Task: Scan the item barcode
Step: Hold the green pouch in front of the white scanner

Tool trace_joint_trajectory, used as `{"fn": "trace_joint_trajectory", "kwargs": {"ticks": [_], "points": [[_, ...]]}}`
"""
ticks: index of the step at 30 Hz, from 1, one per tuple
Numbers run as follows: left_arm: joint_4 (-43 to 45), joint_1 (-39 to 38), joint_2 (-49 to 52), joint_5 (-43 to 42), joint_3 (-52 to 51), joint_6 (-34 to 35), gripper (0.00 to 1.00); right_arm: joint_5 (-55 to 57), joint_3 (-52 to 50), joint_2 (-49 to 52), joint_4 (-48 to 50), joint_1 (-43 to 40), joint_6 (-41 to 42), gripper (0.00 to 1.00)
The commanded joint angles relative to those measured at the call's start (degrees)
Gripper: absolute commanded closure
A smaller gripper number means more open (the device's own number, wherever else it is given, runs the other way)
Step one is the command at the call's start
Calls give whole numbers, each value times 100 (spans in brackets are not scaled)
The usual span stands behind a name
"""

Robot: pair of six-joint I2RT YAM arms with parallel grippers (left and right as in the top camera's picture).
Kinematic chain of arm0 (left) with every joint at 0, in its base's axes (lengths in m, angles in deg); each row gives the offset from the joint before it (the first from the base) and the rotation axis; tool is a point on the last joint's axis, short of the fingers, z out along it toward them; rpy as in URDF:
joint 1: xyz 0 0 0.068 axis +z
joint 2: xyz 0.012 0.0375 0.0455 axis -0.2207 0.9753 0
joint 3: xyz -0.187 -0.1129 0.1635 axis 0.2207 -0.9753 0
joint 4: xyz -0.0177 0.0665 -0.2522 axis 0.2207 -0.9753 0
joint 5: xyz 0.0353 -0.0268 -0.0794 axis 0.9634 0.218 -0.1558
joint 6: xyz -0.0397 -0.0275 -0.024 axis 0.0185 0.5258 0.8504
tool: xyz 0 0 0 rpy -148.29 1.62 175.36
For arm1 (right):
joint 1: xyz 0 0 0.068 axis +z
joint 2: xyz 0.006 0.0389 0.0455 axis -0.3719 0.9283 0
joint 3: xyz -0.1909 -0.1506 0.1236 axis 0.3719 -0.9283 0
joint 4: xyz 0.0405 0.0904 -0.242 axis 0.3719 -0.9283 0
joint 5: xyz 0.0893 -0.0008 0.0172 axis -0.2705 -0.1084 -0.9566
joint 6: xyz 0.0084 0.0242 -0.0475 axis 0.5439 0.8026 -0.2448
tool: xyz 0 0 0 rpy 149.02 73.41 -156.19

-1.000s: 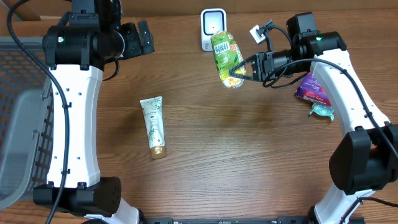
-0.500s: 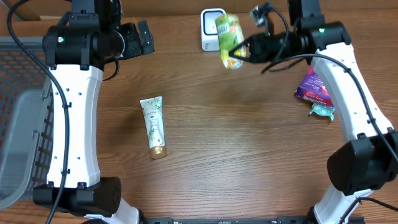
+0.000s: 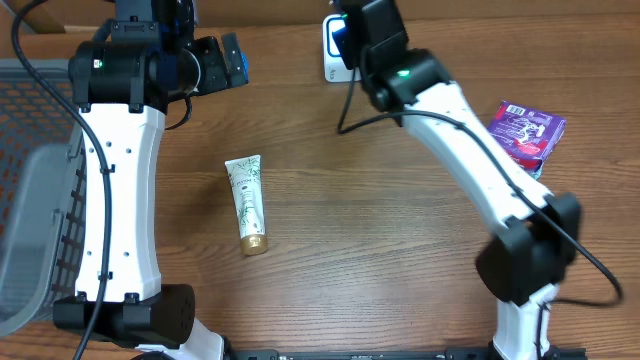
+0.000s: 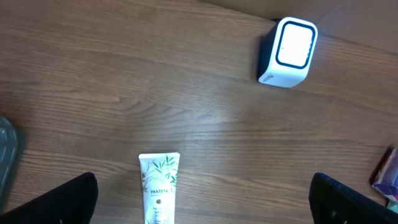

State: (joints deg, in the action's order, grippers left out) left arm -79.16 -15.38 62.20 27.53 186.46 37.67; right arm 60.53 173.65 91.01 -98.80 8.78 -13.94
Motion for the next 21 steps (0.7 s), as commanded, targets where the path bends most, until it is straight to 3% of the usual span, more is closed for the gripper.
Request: {"fn": "trace_joint_trajectory", "kwargs": {"ticks": [1,13,21], "points": [[9,-39,4,-42,48,-109,0,1145,162,562,420,-68,-1152,96],[11,-39,4,-42,48,-109,0,1674,162,1753,1113,-79,-3311,96],[9,-39,4,-42,48,-109,0,1952,162,2011,1790,-79,-3499,96]]}}
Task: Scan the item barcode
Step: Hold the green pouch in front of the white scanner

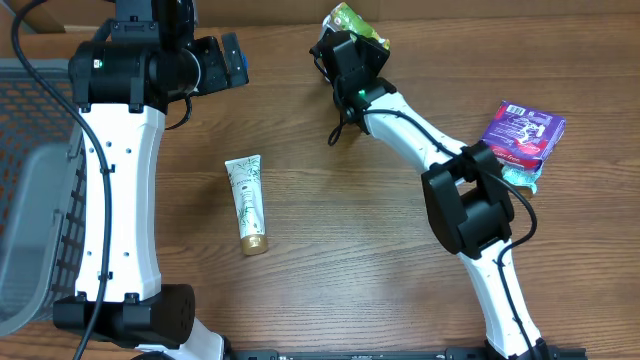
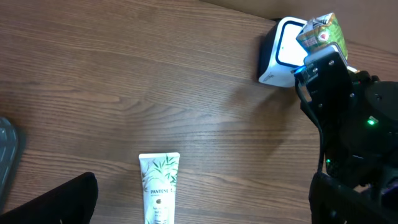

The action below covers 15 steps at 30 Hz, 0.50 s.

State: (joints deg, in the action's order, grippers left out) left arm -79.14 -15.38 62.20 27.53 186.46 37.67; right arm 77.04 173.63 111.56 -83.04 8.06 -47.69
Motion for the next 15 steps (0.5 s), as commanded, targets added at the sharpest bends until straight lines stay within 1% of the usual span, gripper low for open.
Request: {"fn": "trace_joint_trajectory", "kwargs": {"ticks": [1,8,12,15], "points": [[9,-39,4,-39,48,-111,0,302,164,-33,251,-7,-125,96],[9,-39,4,-39,48,-109,0,382,164,39,492,-7,-170,96],[7,-39,4,-42,48,-109,1,378,164,81,756,-28,-498,96],[9,-39,4,-39,48,-109,0,210,164,92,791,-74,-570,96]]}}
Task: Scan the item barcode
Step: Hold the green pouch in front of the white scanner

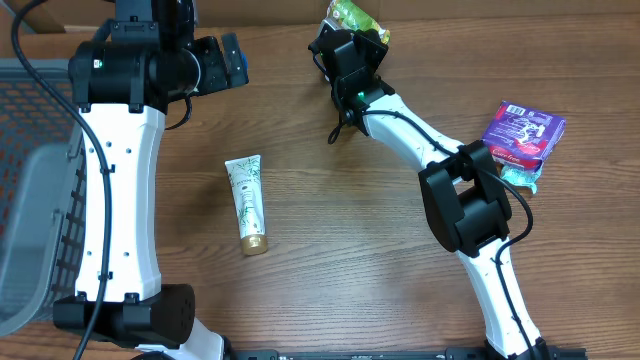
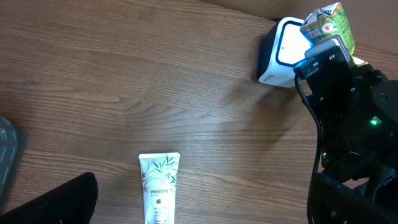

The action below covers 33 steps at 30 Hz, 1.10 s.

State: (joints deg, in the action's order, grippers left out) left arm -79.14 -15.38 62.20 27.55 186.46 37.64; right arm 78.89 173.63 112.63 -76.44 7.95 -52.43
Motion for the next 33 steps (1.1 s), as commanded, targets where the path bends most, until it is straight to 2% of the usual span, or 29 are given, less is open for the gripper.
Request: {"fn": "trace_joint_trajectory", "kwargs": {"ticks": [1,21,33], "points": [[9,-39,4,-44,48,-107,1,-4,164,-15,131,-81,-96,96],[7,-39,4,-42,48,-107,0,-520,164,-4,125,-240,-94,96],[9,-39,4,-44,48,-107,0,-168,166,-129,79,-120,-79,96]]}}
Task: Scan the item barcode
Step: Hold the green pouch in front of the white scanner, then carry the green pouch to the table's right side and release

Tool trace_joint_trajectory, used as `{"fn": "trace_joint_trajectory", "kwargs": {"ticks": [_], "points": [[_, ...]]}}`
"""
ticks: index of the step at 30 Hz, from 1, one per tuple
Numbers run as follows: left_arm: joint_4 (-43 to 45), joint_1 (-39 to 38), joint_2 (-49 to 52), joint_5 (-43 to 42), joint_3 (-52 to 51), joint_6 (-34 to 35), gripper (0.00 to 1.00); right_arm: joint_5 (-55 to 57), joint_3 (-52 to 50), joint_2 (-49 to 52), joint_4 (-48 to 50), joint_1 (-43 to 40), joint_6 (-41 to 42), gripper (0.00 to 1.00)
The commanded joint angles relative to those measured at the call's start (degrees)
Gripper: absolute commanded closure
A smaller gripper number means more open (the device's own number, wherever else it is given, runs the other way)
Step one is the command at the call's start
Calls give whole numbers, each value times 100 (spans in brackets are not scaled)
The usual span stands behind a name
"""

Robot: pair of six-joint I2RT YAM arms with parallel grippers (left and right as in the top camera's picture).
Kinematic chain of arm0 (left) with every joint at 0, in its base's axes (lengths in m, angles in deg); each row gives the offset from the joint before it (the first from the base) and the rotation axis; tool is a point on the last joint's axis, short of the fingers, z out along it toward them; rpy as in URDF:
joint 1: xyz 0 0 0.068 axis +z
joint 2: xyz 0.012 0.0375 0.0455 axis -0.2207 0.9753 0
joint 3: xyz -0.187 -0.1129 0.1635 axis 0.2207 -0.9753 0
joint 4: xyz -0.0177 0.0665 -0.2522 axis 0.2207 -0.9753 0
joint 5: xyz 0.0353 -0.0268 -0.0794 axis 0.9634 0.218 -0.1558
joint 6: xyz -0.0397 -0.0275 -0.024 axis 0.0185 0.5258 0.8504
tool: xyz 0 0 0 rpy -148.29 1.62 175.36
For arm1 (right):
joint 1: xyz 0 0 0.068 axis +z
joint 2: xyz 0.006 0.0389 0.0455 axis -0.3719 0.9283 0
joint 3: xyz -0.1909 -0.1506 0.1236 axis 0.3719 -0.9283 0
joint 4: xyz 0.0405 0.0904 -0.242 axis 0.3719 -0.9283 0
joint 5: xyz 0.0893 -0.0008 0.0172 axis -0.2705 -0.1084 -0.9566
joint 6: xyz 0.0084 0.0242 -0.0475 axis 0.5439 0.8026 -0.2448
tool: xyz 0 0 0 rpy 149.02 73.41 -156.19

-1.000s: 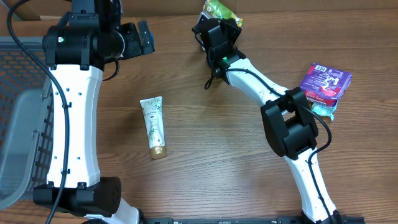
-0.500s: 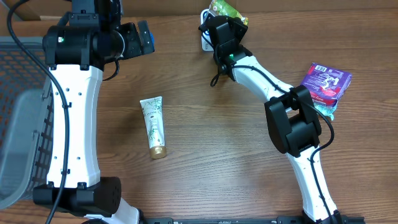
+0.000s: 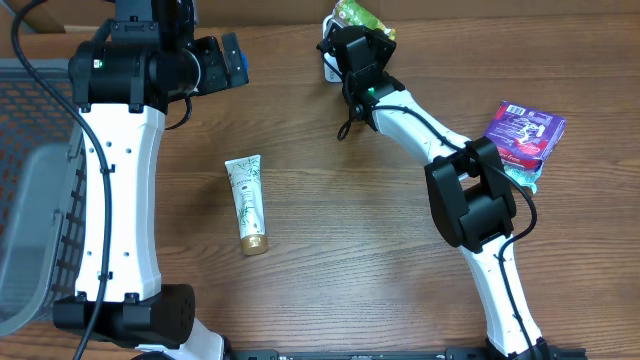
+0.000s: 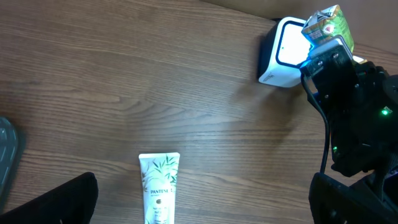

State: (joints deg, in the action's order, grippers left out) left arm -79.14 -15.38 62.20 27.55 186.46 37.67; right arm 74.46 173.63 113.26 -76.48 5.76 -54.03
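Observation:
The white barcode scanner (image 4: 283, 53) stands at the table's far edge, its window facing up and forward. My right gripper (image 4: 323, 45) is shut on a green snack packet (image 4: 329, 23), which it holds just right of the scanner and above its top. In the overhead view the right gripper (image 3: 352, 30) and the green packet (image 3: 352, 14) cover most of the scanner (image 3: 326, 68). My left gripper (image 4: 202, 208) hangs high over the left of the table, open wide and holding nothing. A white Pantene tube (image 4: 158, 186) lies flat below it.
A purple box (image 3: 525, 130) lies at the right on a teal item (image 3: 520, 172). A grey wire basket (image 3: 30, 200) takes up the left edge. The tube (image 3: 246, 203) lies in the middle left of the table.
My right gripper and the green packet have moved slightly to the right, so a little more of the scanner's window shows. The left arm and the tube have not moved.
At first my right arm was high over the scanner, out of the left wrist view. Then it was down beside the scanner with the green packet in its jaws. The packet has stayed at the scanner's top right, with small shifts up and right.

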Motion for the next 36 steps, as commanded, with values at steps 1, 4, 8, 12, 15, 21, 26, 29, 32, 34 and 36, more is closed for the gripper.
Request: {"fn": "trace_joint_trajectory", "kwargs": {"ticks": [1,4,8,12,15,21,26,29,32,34,36], "points": [[7,-39,4,-42,48,-111,0,275,166,-258,48,118,140,96],[9,-39,4,-44,48,-109,0,269,166,-588,-133,173,463,96],[7,-39,4,-42,48,-109,0,-144,166,-1408,-1036,247,1241,96],[9,-39,4,-42,48,-109,0,-758,166,-2284,-2251,299,2603,96],[9,-39,4,-44,48,-109,0,-1961,166,-3174,-3556,170,4323,96],[7,-39,4,-42,48,-109,0,-2914,166,-3899,-5545,-629,6625,96],[9,-39,4,-44,48,-109,1,-2900,-4,-3827,-7042,-1665,8356,96],[9,-39,4,-44,48,-109,0,-2879,-533,-3818,-7326,-2308,9042,96],[9,-39,4,-44,48,-109,1,-2883,-1252,-3818,-7283,-2889,9621,96],[9,-39,4,-42,48,-109,1,-2887,-1751,-3818,-7226,-3213,10177,96],[9,-39,4,-42,48,-111,1,-2922,-2205,-3818,-7173,-3456,10489,96]]}}
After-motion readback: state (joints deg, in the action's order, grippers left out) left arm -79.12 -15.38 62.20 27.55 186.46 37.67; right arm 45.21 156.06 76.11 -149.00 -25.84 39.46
